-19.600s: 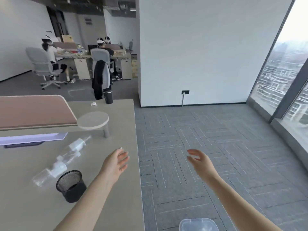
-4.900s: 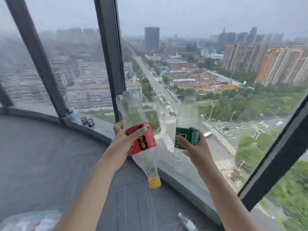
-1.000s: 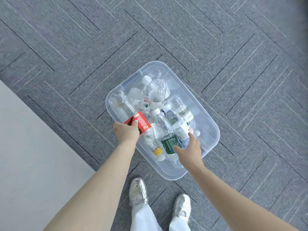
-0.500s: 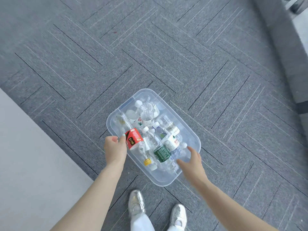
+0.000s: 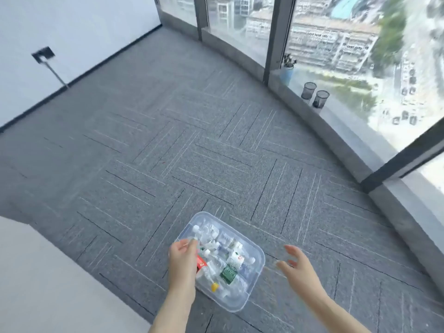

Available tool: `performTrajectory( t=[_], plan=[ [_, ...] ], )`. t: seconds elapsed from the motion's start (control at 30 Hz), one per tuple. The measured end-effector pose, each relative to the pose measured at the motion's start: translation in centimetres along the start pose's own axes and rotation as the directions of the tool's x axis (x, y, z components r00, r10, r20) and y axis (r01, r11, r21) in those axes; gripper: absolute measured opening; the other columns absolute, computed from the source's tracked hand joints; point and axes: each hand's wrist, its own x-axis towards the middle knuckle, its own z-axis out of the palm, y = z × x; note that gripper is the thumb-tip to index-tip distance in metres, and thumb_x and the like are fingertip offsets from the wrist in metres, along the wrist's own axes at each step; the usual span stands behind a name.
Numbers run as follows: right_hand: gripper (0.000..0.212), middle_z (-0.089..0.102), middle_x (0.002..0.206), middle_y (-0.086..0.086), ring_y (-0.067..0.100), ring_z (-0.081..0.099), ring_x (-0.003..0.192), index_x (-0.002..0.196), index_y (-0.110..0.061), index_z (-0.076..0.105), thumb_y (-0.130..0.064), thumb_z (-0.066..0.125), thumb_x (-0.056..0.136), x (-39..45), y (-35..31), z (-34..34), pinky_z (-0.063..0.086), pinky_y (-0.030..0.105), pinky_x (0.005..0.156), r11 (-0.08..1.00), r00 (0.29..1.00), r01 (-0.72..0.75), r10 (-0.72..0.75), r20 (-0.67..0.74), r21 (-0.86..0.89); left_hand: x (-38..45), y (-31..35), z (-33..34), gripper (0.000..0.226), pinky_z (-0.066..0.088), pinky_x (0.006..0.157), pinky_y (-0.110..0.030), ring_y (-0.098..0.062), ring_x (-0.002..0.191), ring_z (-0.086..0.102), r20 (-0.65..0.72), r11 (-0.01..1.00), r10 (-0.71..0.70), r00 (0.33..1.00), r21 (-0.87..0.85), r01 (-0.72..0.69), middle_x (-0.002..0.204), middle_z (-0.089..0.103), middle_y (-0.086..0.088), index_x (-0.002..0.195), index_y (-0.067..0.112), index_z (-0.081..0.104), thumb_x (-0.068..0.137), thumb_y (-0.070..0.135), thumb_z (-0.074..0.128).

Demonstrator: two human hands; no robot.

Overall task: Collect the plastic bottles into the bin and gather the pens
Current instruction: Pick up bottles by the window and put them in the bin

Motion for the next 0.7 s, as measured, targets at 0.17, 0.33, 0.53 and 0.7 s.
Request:
performTrajectory(
  t=[0.17, 0.33, 0.53, 0.7],
  plan=[
    [0.036, 0.052, 0.131, -0.006, 0.011, 0.051, 0.112, 0.125, -0.024, 0.049, -0.018, 0.058, 0.09, -6.1, -2.5, -5.8, 0.041, 0.028, 0.09, 0.987, 0.993, 0.047, -0.03, -0.115, 0.151, -5.9, 6.4, 1.4, 0.026, 0.045, 0.075, -0.032, -0.018, 0.091, 0.058, 0.14, 0.993, 0.113, 0.984, -0.001, -0.114, 0.103, 0.059, -0.004, 0.113, 0.013, 0.048, 0.091, 0.023, 0.056],
    [0.029, 0.056, 0.121, -0.013, 0.005, 0.056, 0.103, 0.117, -0.028, 0.054, -0.019, 0.058, 0.09, -12.6, -2.9, -11.0, 0.043, 0.024, 0.082, 0.957, 0.948, 0.113, -0.024, -0.316, 0.268, -11.0, 9.2, 3.1, 0.024, 0.043, 0.075, -0.031, -0.017, 0.093, 0.059, 0.356, 0.978, 0.181, 0.917, 0.034, -0.206, 0.108, 0.061, -0.006, 0.113, 0.013, 0.05, 0.091, 0.022, 0.056],
    [0.026, 0.056, 0.118, -0.012, 0.01, 0.056, 0.109, 0.116, -0.028, 0.054, -0.021, 0.058, 0.091, -22.0, 0.5, -13.9, 0.044, 0.021, 0.082, 0.898, 0.83, 0.151, 0.112, -0.546, 0.414, -17.0, 9.6, 5.1, 0.023, 0.045, 0.085, -0.037, -0.022, 0.098, 0.059, 0.639, 0.941, 0.157, 0.753, 0.133, -0.31, 0.104, 0.062, -0.005, 0.112, 0.01, 0.053, 0.092, 0.019, 0.056],
    [0.034, 0.053, 0.123, -0.01, 0.012, 0.052, 0.115, 0.125, -0.024, 0.052, -0.026, 0.057, 0.091, -30.3, 4.4, -15.6, 0.041, 0.026, 0.09, 0.854, 0.697, 0.153, 0.264, -0.666, 0.498, -23.1, 8.5, 7.5, 0.006, 0.044, 0.098, -0.045, -0.022, 0.096, 0.061, 0.797, 0.882, 0.103, 0.595, 0.203, -0.426, 0.093, 0.065, -0.002, 0.093, 0.019, 0.056, 0.09, 0.023, 0.057]
  ],
)
